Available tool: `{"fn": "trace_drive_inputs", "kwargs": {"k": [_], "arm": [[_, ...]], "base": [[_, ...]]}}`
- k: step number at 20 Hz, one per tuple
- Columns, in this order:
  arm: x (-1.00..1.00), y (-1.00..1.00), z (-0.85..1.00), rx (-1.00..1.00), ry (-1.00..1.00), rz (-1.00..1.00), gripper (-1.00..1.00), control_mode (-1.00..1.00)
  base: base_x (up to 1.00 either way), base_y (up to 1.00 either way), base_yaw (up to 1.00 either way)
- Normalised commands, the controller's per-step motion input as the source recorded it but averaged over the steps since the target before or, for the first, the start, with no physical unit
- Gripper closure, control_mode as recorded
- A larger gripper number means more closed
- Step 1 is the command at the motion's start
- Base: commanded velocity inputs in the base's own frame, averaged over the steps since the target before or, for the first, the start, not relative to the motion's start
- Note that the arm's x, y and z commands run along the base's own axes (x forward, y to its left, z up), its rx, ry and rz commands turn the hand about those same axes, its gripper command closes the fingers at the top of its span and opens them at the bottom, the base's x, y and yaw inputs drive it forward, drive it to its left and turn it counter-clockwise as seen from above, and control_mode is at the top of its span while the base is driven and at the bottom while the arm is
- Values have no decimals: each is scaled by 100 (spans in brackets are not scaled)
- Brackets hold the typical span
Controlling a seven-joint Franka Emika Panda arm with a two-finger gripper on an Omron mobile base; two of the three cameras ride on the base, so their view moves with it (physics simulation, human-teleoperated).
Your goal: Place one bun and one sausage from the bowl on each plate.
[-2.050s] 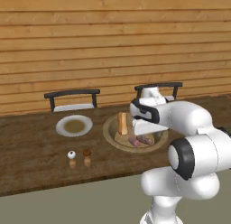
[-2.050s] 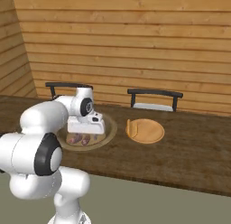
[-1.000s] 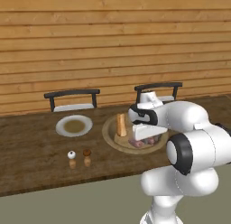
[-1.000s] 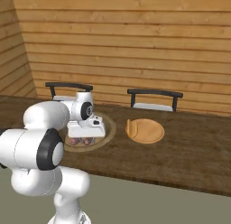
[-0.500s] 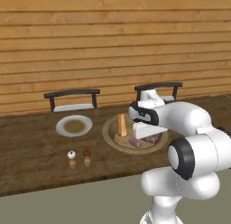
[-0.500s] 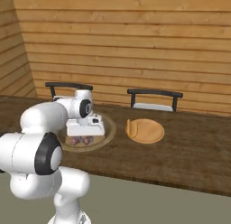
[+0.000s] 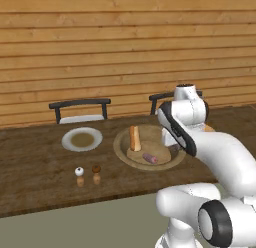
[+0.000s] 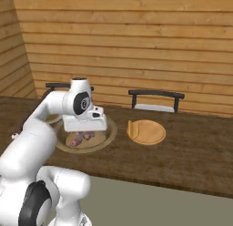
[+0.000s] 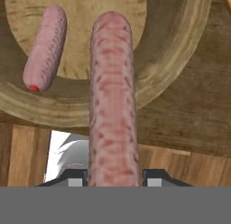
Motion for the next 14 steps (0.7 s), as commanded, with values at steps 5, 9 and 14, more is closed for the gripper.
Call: {"fn": "trace_drive_inputs", "kwargs": {"k": [5,9,14], "arm": [[-3,-54,80,3,-29,0,100,-100],[0,-79,58,7,-17,-1,100,-100],[0,-87,34,10,-7,-3,100,-100]], "base": [[0,0,0],[0,0,0],[0,0,0]]}}
